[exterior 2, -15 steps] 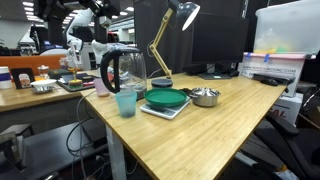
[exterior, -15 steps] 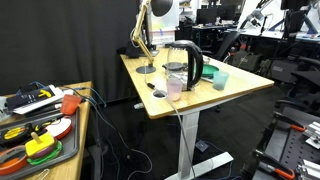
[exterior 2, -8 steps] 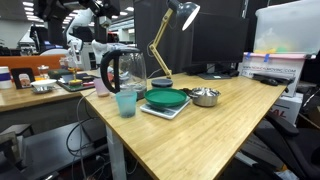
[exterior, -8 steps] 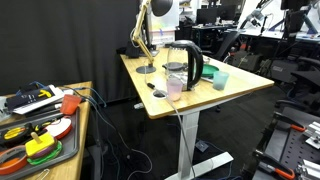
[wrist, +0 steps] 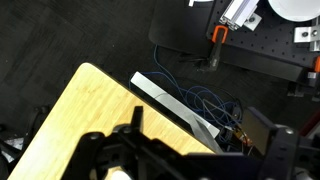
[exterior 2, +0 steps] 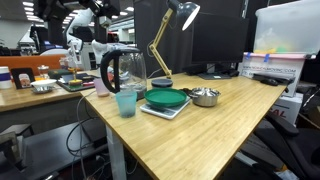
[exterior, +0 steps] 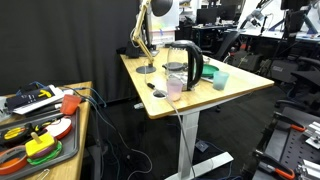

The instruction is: Move the blue cup to the right

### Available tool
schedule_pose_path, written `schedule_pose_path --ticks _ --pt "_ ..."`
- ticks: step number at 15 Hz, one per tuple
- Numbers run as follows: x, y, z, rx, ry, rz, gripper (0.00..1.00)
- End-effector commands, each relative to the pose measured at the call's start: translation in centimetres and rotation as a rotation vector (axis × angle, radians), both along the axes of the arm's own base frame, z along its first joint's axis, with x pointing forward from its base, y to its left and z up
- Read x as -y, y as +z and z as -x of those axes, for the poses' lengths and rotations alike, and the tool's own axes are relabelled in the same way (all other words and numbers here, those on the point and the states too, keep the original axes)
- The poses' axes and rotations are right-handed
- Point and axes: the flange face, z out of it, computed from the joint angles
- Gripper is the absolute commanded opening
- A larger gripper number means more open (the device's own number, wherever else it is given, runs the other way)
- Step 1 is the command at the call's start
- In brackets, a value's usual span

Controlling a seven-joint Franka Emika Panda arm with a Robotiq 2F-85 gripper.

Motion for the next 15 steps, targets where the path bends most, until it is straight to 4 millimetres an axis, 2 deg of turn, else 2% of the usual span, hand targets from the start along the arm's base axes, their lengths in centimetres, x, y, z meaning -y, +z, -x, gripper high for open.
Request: schedule_pose_path --ticks 1,6,9,12,15 --pt "0.0 0.0 0.0 0.000 0.000 0.000 1.00" --pt "0.0 0.0 0.0 0.000 0.000 0.000 1.00" --pt "-0.1 0.5 -0.7 -0.012 0.007 0.015 1.00" --pt "-0.7 1.6 -2.5 -0.013 0.035 0.057 1.00" --pt "-1.8 3.5 -5.4 -0.019 0.069 0.153 1.00"
